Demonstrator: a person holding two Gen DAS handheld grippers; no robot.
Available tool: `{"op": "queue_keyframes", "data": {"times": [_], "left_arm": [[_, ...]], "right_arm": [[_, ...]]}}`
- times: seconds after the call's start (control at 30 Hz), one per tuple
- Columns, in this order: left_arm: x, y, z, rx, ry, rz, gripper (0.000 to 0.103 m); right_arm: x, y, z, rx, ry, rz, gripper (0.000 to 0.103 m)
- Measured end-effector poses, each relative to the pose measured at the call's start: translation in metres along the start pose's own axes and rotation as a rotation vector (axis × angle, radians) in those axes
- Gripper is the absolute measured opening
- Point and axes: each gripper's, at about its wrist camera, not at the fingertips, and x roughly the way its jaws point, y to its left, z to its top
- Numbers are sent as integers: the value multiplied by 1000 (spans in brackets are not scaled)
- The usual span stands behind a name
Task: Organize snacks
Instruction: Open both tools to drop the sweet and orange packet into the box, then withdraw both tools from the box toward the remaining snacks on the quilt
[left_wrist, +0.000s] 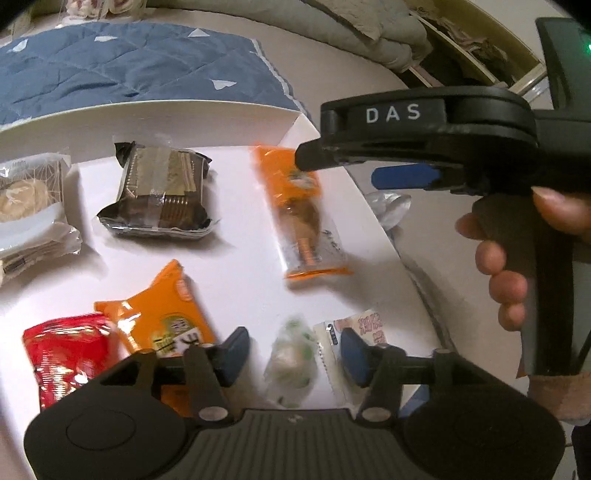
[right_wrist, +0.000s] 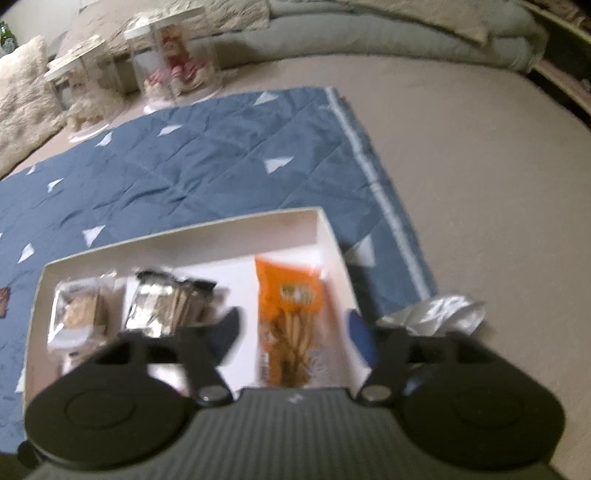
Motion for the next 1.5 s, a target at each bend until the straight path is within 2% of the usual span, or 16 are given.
{"op": "queue_keyframes", "data": {"times": [0.2,0.5,0.57,0.63,0.7,0.8,0.9,1.0,1.1,1.3,1.4,1.5], "left_arm": [[-9,-6,0,28,-3,21,62],[-28,-16,-5,64,-8,59,68],[-34,-18,-6,70,-12,69,68],[-40,-19,-7,73,-18,77,68],[-45,-20,-7,75,-25,83,68],[-50,-22,-8,79,-29,92,69],[-52,-21,-9,78,-25,99,69],[-53,-20,-10,77,-22,108,69],[-54,-20,-10,76,-21,112,69],[-59,-22,-13,73,-21,121,69],[-66,-23,-16,75,-26,128,75],[-74,-24,-18,78,-35,138,76]], "right_arm": [[-4,-1,-6,-13,48,15,78],[-20,-7,-20,-36,56,38,77],[-21,-7,-23,-48,66,50,70],[-20,-7,-24,-50,79,89,44],[-20,-4,-24,-41,88,151,34],[-9,7,-27,-16,130,248,24],[9,22,-31,-29,192,262,23],[19,31,-34,-76,217,169,23],[19,26,-32,-48,197,115,23],[-1,16,-36,-30,160,129,24],[-14,13,-38,-43,148,142,25],[-32,13,-43,-58,123,153,26]]}}
